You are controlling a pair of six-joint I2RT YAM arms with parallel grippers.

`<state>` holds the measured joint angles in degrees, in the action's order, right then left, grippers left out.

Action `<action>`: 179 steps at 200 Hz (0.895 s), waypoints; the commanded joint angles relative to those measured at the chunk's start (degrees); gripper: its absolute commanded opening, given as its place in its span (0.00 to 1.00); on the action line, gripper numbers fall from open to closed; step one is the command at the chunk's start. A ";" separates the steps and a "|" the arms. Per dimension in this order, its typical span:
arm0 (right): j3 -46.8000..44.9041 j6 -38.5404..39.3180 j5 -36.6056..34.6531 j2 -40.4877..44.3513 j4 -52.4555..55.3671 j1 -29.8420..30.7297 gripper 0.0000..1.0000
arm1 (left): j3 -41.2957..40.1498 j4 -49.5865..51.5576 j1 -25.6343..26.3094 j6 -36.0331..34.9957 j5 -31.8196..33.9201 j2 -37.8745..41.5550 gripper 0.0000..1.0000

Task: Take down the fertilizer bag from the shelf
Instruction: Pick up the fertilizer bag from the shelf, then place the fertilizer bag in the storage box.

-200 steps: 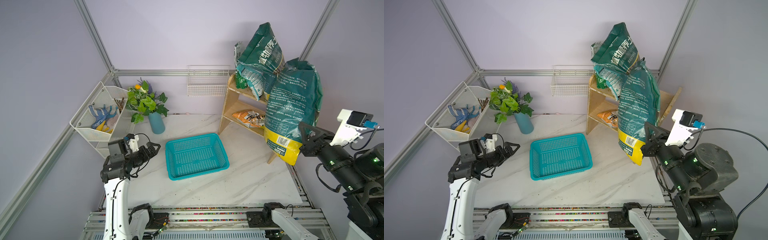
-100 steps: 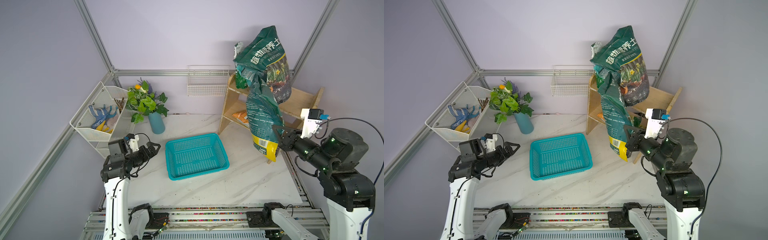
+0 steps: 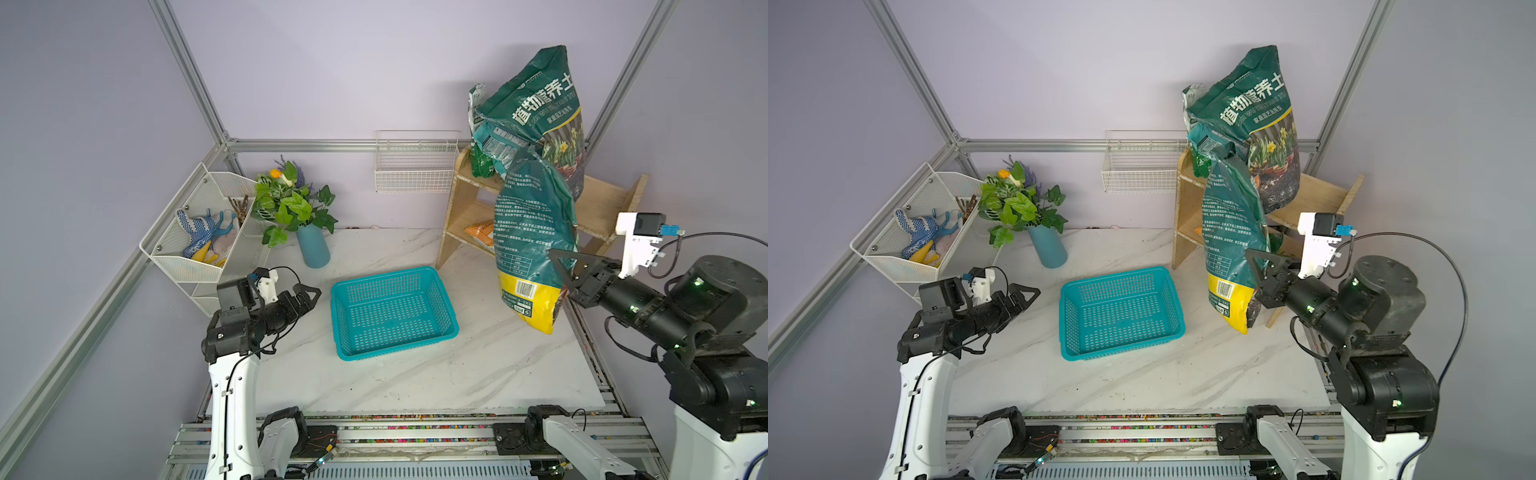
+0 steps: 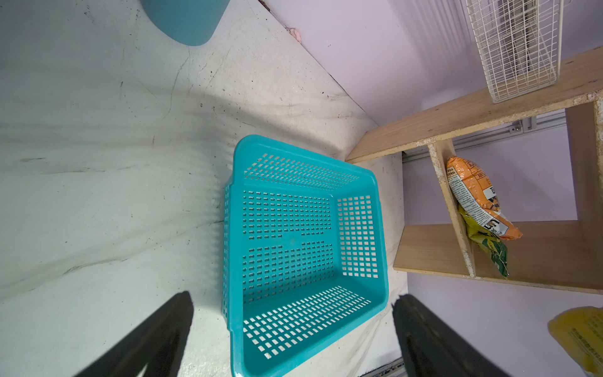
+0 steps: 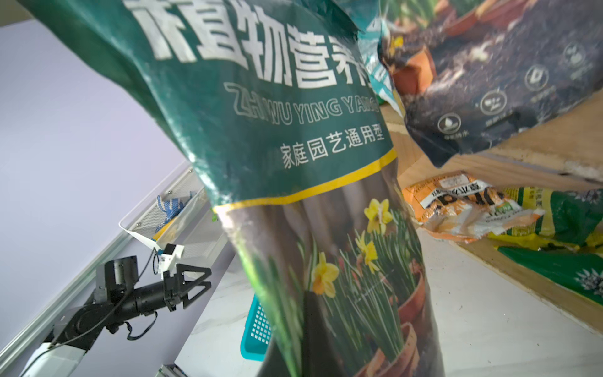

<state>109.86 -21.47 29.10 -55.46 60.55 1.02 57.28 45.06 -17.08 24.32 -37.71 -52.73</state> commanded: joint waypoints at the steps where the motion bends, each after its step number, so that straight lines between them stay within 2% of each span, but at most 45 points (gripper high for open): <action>1: 4.11 -0.16 4.91 -2.25 -10.55 -0.05 0.00 | -2.96 -0.29 -0.32 -0.31 -1.26 -0.09 1.00; 45: 4.16 -1.46 10.70 -2.39 -11.15 -0.05 0.00 | -2.96 -0.38 -0.49 -0.23 -1.42 -0.18 1.00; 106: 6.74 -1.83 13.15 -9.00 -7.91 1.91 0.00 | -3.30 -0.96 -1.54 0.08 -2.57 -0.97 1.00; 122: 6.83 -0.57 8.46 -10.75 -7.20 7.99 0.00 | -3.40 -1.02 -1.88 0.05 -2.97 -1.23 1.00; 156: 5.72 3.37 -12.78 -15.53 -6.13 31.46 0.00 | -3.40 -1.16 -2.30 0.03 -3.57 -1.41 1.00; 164: 4.45 4.09 -15.10 -15.96 -7.79 34.71 0.00 | -3.40 -1.06 -2.25 -0.06 -3.53 -1.33 1.00; 179: 0.41 4.22 -16.23 -15.66 -13.36 37.04 0.00 | -3.40 -1.10 -2.25 -0.13 -3.56 -1.15 1.00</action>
<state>111.96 -19.40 19.57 -73.28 63.09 33.08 56.62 44.58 -19.07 24.51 -40.03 -53.95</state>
